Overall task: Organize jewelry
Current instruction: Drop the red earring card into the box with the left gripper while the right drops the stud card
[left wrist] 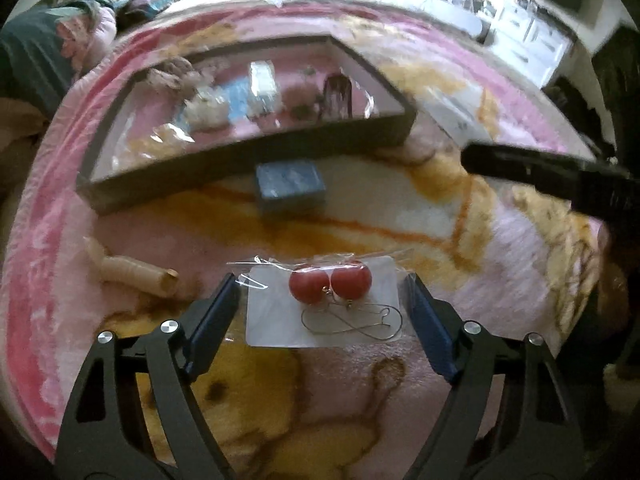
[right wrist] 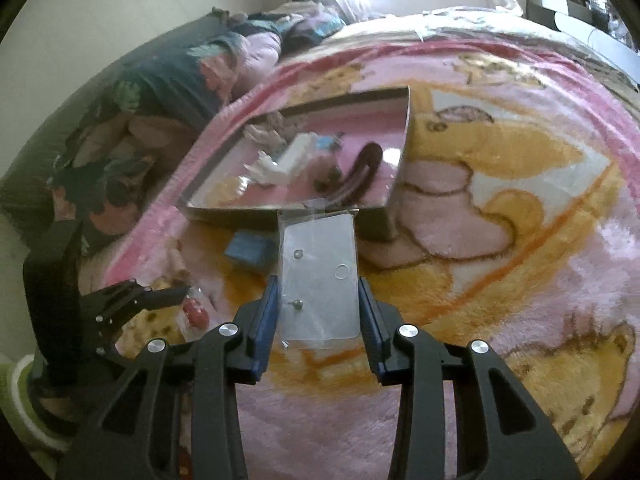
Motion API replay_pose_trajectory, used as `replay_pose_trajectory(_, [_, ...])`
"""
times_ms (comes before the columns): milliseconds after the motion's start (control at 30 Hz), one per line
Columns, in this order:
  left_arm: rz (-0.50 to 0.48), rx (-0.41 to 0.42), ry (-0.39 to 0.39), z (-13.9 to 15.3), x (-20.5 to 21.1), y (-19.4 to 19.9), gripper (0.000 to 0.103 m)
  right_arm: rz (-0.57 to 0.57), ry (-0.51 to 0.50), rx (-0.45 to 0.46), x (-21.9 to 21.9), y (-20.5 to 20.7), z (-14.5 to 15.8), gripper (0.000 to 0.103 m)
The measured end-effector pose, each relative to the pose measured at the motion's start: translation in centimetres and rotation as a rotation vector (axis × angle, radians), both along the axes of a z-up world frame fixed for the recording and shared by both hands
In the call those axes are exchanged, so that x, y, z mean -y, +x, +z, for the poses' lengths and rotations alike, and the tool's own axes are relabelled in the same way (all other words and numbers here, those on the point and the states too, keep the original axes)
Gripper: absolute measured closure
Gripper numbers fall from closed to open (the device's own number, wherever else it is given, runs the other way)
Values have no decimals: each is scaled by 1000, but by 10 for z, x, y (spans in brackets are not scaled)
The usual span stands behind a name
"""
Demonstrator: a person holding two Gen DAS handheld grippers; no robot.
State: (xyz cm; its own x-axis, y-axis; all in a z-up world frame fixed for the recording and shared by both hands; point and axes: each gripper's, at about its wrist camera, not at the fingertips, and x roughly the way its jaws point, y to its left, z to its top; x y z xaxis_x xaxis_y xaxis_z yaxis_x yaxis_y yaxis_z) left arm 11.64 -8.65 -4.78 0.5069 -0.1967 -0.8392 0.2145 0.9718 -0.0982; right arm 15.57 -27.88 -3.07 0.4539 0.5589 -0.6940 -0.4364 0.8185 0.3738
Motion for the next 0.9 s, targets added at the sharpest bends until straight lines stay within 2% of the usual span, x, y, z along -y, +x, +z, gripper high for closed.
replay_pose_trajectory(167, [50,52,-34,26,-24,1,28,1,17,41,-1,-7,18,67])
replay_pose_trajectory(500, [158,138,-55,64,-71,14,28,10,-22,173,-17,-14,55,67])
replay_pose_trajectory(900, [262,213,-65,97,-117,31,28,19,-6,234,-36,1,80,67])
